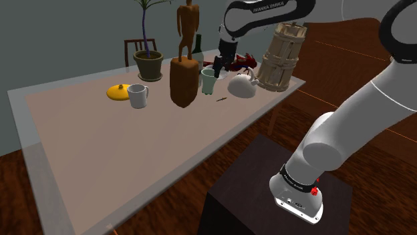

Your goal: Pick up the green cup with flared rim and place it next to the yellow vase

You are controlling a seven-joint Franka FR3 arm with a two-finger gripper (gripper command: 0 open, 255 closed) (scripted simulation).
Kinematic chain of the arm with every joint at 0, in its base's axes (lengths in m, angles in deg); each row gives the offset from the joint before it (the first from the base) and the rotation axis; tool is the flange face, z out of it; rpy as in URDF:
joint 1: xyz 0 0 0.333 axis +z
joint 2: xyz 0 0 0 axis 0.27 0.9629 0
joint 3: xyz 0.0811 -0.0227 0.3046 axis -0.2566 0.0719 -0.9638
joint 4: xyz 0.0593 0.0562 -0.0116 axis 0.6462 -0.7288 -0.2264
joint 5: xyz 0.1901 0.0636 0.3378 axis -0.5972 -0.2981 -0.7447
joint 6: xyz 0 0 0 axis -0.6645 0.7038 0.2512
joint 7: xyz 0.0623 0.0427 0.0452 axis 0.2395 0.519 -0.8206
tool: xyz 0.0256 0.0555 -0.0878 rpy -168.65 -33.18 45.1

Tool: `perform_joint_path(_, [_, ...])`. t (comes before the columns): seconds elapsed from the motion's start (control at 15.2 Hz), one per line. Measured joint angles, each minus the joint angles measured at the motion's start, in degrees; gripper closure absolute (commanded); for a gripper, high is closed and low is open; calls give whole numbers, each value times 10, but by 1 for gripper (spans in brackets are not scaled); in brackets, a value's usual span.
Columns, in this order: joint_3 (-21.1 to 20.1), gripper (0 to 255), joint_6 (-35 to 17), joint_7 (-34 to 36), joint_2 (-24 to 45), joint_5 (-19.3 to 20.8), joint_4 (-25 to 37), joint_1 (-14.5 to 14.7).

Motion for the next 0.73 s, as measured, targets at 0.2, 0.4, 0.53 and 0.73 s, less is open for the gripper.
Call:
perform_joint_path(0.2, [7, 0, -23, -9, 64, 1, 42, -4])
perform_joint_path(0.4, [14, 0, -37, -19, 138, -2, 105, -8])
perform_joint_path(0.53, [15, 0, -43, -21, 180, -3, 141, -10])
perform_joint_path(0.73, [21, 0, -49, -34, 245, -8, 203, -19])
